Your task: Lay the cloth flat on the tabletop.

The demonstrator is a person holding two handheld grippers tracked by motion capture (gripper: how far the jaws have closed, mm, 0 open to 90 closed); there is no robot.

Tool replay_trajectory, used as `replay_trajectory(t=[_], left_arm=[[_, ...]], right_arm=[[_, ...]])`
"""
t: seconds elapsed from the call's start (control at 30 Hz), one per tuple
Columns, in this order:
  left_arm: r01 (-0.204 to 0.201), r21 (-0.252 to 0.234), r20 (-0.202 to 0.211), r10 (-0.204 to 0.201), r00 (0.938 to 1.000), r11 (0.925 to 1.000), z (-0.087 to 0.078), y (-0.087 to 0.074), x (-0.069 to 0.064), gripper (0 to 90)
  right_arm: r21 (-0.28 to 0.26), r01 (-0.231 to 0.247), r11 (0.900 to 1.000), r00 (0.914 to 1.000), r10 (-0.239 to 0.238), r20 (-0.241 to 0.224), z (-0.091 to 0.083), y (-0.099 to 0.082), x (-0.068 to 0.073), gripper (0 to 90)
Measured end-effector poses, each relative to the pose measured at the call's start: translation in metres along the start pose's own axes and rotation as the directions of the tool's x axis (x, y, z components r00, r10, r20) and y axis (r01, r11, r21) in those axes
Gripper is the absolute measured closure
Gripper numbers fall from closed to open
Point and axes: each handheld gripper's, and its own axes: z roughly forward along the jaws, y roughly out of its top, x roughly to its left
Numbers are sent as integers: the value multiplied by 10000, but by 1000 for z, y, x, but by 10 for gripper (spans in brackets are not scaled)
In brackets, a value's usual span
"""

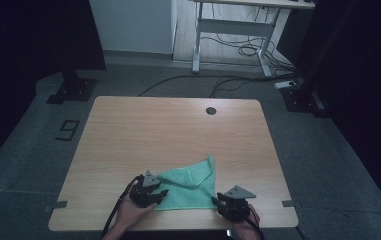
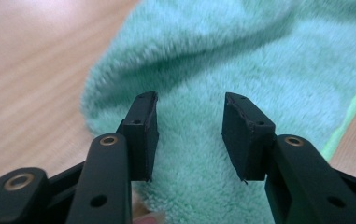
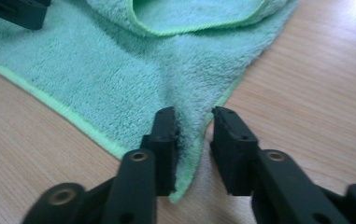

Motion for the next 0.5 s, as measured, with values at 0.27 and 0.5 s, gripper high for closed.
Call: replay_trajectory(t=[0.27,0.5], left_arm=[[-121,-835,-78,115,9999,9964,-11,37,8,539],[-21,-384,399,37,9992,9993,24,70,20,513]], right_arm=[[-528,-91,9986,9999,98,134,-13,10,-3,523],[-776,8,9970,10000,-13,-54,-2,28,-1,506]])
